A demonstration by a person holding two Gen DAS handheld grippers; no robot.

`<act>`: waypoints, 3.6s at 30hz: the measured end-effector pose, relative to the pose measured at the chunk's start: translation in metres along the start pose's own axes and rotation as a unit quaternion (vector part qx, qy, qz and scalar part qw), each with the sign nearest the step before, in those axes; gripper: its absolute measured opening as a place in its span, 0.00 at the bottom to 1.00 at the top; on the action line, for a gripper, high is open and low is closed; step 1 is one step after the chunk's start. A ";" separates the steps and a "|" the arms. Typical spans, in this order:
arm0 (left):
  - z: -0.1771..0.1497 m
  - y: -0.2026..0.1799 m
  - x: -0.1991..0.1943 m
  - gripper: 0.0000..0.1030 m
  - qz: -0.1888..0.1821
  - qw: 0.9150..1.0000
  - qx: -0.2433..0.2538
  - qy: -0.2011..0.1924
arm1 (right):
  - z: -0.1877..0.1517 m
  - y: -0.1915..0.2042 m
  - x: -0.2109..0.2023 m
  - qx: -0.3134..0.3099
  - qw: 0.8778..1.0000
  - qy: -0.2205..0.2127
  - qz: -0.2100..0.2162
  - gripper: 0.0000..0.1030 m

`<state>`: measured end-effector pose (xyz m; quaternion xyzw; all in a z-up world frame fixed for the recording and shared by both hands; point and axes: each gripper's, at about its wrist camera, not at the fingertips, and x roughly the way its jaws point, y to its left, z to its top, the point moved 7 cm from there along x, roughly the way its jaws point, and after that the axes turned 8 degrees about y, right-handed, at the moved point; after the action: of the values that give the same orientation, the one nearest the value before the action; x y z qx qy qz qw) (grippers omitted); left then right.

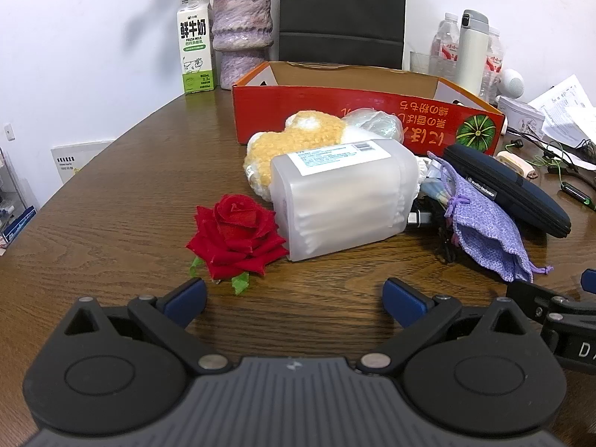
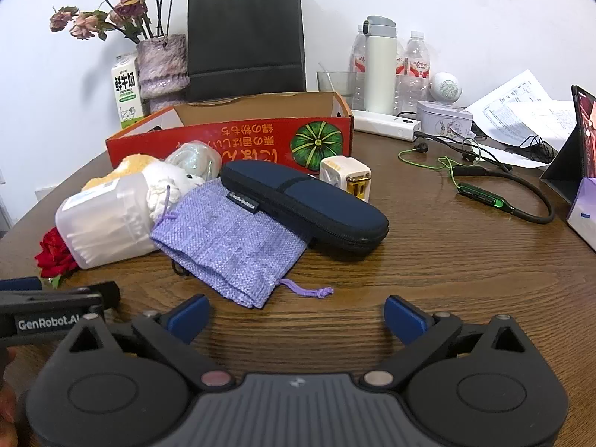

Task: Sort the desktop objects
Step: 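Grasp the white plastic container with the left gripper while the right grasps the blue glasses case, then carry both held items into the cardboard box and open both grippers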

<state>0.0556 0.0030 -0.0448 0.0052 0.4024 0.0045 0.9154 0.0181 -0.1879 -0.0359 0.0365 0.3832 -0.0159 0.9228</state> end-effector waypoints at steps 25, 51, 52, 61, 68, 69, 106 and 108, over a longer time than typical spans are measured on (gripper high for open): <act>0.056 -0.020 0.010 1.00 -0.035 0.993 0.100 -0.057 | 0.069 -0.032 0.019 -0.103 0.993 -0.021 0.056 1.00; 0.048 -0.036 -0.031 0.40 -0.135 0.988 0.025 -0.077 | 0.061 -0.019 0.022 -0.026 0.990 0.014 0.138 0.58; 0.049 -0.036 -0.036 0.40 -0.136 0.987 0.024 -0.081 | 0.061 -0.019 0.017 -0.019 0.990 0.006 0.138 0.46; 0.067 -0.039 -0.059 0.40 -0.131 0.985 0.027 -0.107 | 0.069 -0.023 0.002 -0.004 0.992 -0.012 0.129 0.21; 0.067 -0.035 -0.040 0.40 -0.128 0.988 0.014 -0.086 | 0.071 -0.017 0.024 -0.044 0.995 0.036 0.084 0.31; 0.067 -0.034 -0.037 0.40 -0.128 0.988 0.012 -0.083 | 0.069 -0.017 0.031 -0.044 0.995 0.050 0.080 0.31; 0.225 -0.035 0.141 0.40 -0.081 0.991 -0.107 0.013 | 0.243 0.007 0.173 0.101 0.983 0.023 0.152 0.22; 0.219 -0.037 0.137 0.40 -0.073 0.993 -0.096 0.014 | 0.238 0.007 0.178 0.104 0.982 0.035 0.156 0.23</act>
<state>0.3100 -0.0340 0.0017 -0.1121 0.4124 -0.0233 0.9038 0.3126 -0.2003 0.0059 0.1919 0.4010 0.0893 0.8913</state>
